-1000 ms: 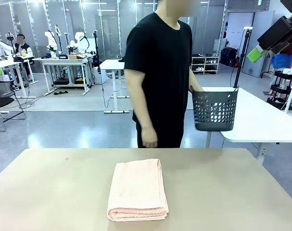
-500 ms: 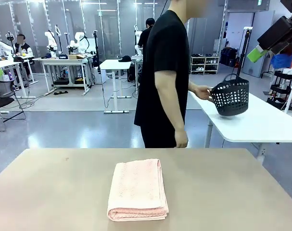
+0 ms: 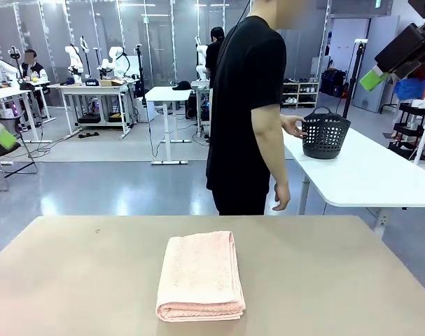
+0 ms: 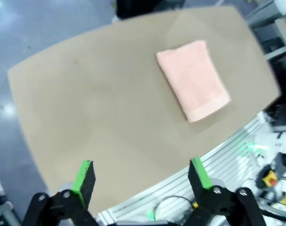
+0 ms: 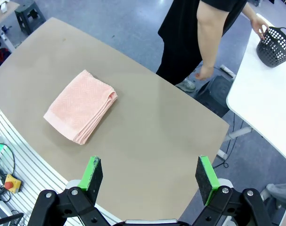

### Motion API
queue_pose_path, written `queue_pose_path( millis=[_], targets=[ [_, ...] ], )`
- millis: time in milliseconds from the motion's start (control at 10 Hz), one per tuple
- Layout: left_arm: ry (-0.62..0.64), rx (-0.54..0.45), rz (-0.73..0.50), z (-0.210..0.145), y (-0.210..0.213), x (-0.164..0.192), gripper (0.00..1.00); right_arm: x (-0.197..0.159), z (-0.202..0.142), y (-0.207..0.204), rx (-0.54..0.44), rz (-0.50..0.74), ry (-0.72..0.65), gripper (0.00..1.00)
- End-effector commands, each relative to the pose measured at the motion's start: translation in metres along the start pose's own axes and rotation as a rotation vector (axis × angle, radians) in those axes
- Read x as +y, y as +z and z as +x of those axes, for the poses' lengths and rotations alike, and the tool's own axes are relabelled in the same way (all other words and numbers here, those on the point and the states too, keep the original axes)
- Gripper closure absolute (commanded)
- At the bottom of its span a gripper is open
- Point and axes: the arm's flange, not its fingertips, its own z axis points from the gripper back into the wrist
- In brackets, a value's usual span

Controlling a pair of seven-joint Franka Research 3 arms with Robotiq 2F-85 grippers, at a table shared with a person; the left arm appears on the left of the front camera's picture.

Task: Fold the towel.
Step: Pick up the 100 cm Hotel Towel and place it on the left side of the table.

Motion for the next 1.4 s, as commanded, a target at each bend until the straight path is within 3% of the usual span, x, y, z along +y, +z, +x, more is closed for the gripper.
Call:
queue_pose_path(
  millis=[0, 300, 600, 1100, 1300],
  targets=[
    [0.057, 0.038, -0.074, -0.005, -0.054, 0.007, 0.00, -0.002, 0.001, 0.000, 0.001, -0.001, -0.006, 0.00],
    [0.205, 0.070, -0.151, -0.017, -0.146, 0.014, 0.00, -0.002, 0.001, 0.000, 0.001, -0.001, -0.006, 0.00],
    [0.256, 0.100, -0.246, -0.026, -0.229, 0.005, 0.00, -0.002, 0.001, 0.000, 0.001, -0.001, -0.006, 0.00],
    [0.259, 0.070, -0.318, -0.020, -0.318, -0.021, 0.00, -0.002, 0.001, 0.000, 0.001, -0.001, -0.006, 0.00],
    [0.277, 0.102, -0.358, -0.016, -0.348, -0.030, 0.00, -0.002, 0.001, 0.000, 0.001, -0.001, -0.006, 0.00]
  ],
)
